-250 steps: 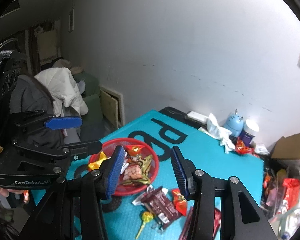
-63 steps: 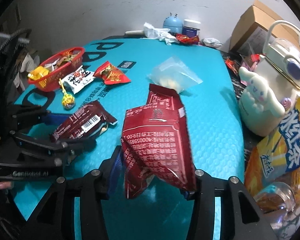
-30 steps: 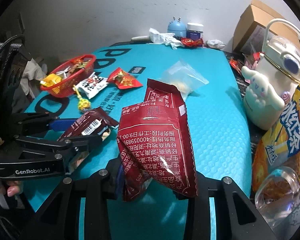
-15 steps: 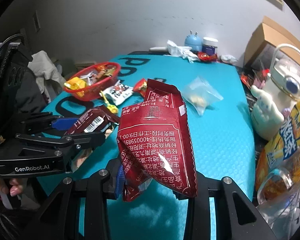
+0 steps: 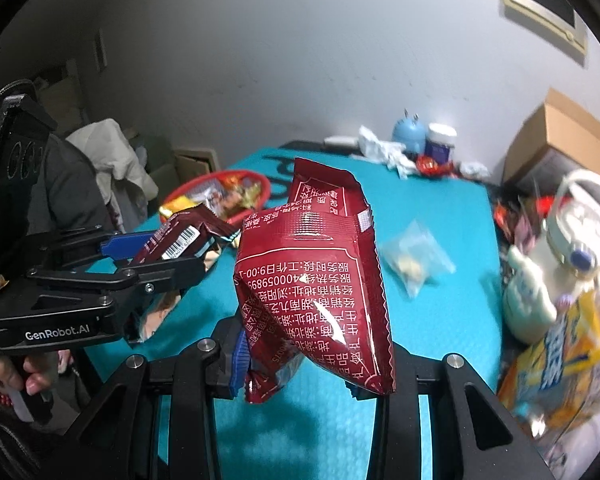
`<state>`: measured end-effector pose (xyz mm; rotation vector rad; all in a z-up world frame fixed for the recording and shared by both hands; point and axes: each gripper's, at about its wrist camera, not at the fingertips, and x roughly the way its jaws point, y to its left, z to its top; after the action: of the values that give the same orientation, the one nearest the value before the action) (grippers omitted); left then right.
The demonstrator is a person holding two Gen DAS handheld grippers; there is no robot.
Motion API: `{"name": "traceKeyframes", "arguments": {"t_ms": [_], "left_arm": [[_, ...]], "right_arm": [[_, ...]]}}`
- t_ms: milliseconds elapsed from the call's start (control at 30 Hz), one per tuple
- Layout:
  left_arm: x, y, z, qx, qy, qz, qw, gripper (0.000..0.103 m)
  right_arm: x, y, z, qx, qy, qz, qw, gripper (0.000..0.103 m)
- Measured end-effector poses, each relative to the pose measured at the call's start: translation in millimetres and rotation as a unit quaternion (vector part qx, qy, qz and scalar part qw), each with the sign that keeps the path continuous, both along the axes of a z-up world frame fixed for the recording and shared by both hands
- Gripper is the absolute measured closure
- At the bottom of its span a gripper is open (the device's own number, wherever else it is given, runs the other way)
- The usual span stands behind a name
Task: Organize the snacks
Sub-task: 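Lift both snacks and carry them toward the red basket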
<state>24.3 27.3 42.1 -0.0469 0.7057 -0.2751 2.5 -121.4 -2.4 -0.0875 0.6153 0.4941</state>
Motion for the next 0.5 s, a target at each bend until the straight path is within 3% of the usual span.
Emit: {"name": "traceKeyframes", "arguments": {"t_ms": [500], "left_arm": [[22, 46, 38, -0.005, -0.046, 0.051, 0.9976, 0.055]], "right_arm": [[38, 35, 41, -0.004, -0.036, 0.02, 0.999, 0.067]]}}
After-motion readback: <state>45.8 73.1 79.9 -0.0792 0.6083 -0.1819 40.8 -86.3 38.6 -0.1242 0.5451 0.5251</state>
